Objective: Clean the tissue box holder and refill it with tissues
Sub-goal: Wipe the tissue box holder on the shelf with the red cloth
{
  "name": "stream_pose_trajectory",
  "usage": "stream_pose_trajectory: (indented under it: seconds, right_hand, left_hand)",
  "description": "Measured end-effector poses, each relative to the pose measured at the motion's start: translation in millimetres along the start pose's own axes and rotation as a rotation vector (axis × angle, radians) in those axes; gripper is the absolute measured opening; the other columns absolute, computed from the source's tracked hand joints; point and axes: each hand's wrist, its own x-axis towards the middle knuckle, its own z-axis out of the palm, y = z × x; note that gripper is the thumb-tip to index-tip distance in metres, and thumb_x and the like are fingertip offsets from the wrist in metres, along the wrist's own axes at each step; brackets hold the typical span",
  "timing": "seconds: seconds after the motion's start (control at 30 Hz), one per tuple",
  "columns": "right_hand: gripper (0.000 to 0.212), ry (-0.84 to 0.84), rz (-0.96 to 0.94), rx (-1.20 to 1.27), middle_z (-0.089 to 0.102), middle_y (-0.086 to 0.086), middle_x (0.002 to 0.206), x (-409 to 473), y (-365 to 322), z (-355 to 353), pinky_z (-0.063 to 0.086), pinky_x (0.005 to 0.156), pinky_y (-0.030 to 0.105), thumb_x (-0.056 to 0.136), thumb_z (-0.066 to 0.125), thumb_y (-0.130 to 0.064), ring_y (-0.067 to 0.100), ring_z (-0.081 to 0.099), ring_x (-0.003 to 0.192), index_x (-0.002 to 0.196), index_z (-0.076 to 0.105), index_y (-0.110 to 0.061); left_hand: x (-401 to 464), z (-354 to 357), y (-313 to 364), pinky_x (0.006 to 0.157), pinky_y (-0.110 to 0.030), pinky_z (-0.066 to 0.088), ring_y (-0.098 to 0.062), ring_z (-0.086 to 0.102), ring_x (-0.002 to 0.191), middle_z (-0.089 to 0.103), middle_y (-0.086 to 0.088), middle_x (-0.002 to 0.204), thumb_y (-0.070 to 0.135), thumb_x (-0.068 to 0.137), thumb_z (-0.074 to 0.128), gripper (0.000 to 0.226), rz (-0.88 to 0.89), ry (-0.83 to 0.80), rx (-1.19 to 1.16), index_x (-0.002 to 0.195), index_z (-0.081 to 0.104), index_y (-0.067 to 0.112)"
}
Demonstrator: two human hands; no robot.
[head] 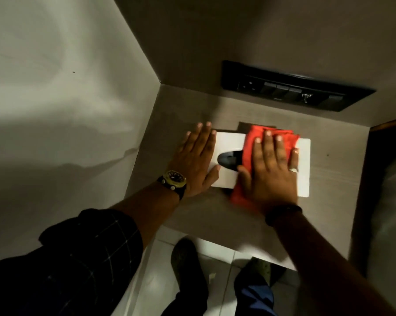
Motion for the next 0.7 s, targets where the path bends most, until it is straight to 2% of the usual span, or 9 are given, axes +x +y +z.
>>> stream_pose_trajectory:
  seconds: [0.13, 0.27, 0.33, 0.37, 0.43, 0.53, 0.6, 0.7]
  right_hand:
    - [0.070, 0.038, 0.151, -0.006, 0.014, 0.016, 0.160, -8, 42, -10, 0.007, 0.117, 0.057, 0.093, 0.024, -0.048, 0.034, 0.008, 0.148, 0.151, 0.021, -0.009]
    - [0.071, 0.083, 0.466, 0.068, 0.003, 0.016, 0.161, 12, 18, -11, 0.002, 0.118, 0.057, 0.094, 0.019, -0.045, 0.034, 0.000, 0.148, 0.153, 0.009, -0.007]
    - [0.072, 0.098, 0.541, 0.084, 0.003, 0.018, 0.161, 23, -2, -10, 0.001, 0.117, 0.058, 0.095, 0.017, -0.048, 0.035, -0.001, 0.148, 0.152, 0.008, -0.005]
    - [0.073, 0.088, 0.494, 0.085, 0.003, 0.018, 0.161, 26, -12, -9, -0.001, 0.117, 0.058, 0.096, 0.016, -0.050, 0.035, -0.001, 0.148, 0.152, 0.009, -0.005]
    - [0.075, 0.052, 0.285, 0.037, 0.007, 0.017, 0.161, 24, -29, -5, -0.004, 0.117, 0.055, 0.096, 0.015, -0.055, 0.035, 0.001, 0.148, 0.152, 0.011, -0.006]
    - [0.077, 0.000, 0.010, -0.022, 0.016, 0.018, 0.159, 12, -30, -4, -0.001, 0.118, 0.053, 0.095, 0.021, -0.059, 0.036, 0.009, 0.148, 0.151, 0.020, -0.006]
    - [0.077, -0.016, -0.048, -0.016, 0.019, 0.017, 0.158, 1, -10, -4, 0.005, 0.118, 0.055, 0.094, 0.023, -0.058, 0.036, 0.012, 0.147, 0.150, 0.023, -0.007]
    - [0.075, 0.013, 0.043, -0.035, 0.020, 0.019, 0.158, -11, 25, -4, 0.010, 0.118, 0.057, 0.094, 0.024, -0.055, 0.037, 0.015, 0.147, 0.150, 0.023, -0.005]
  left_hand:
    - [-1, -1, 3, 0.120, -0.045, 0.001, -0.034, -0.004, 0.147, 0.000, -0.018, 0.159, 0.048, 0.091, 0.029, 0.079, -0.004, 0.001, 0.006, 0.150, 0.004, 0.003]
    - [0, -3, 3, 0.120, -0.045, 0.001, -0.036, 0.000, 0.147, 0.004, -0.019, 0.159, 0.047, 0.091, 0.031, 0.078, -0.013, 0.033, 0.008, 0.150, 0.008, 0.001]
    - [0, -3, 3, 0.119, -0.046, 0.003, -0.037, 0.003, 0.147, 0.007, -0.020, 0.158, 0.047, 0.090, 0.027, 0.077, -0.002, 0.031, 0.007, 0.149, 0.010, 0.000]
    - [0, -2, 3, 0.119, -0.046, 0.003, -0.037, 0.003, 0.147, 0.008, -0.020, 0.158, 0.048, 0.090, 0.024, 0.077, 0.005, 0.029, 0.010, 0.149, 0.010, 0.000]
    - [1, -1, 1, 0.120, -0.047, 0.005, -0.037, 0.003, 0.147, 0.008, -0.020, 0.158, 0.048, 0.089, 0.024, 0.078, 0.011, 0.021, 0.007, 0.149, 0.011, 0.000]
    - [0, -2, -2, 0.119, -0.049, 0.008, -0.037, 0.006, 0.146, 0.010, -0.021, 0.158, 0.048, 0.089, 0.028, 0.078, 0.008, 0.027, 0.011, 0.149, 0.013, 0.000]
    - [0, -2, -1, 0.119, -0.050, 0.011, -0.037, 0.006, 0.146, 0.010, -0.021, 0.158, 0.047, 0.089, 0.030, 0.079, 0.012, 0.023, 0.014, 0.149, 0.013, 0.000]
    - [-1, -2, 0, 0.119, -0.049, 0.008, -0.037, 0.004, 0.147, 0.008, -0.021, 0.158, 0.047, 0.089, 0.030, 0.080, 0.005, 0.008, 0.003, 0.150, 0.009, 0.000]
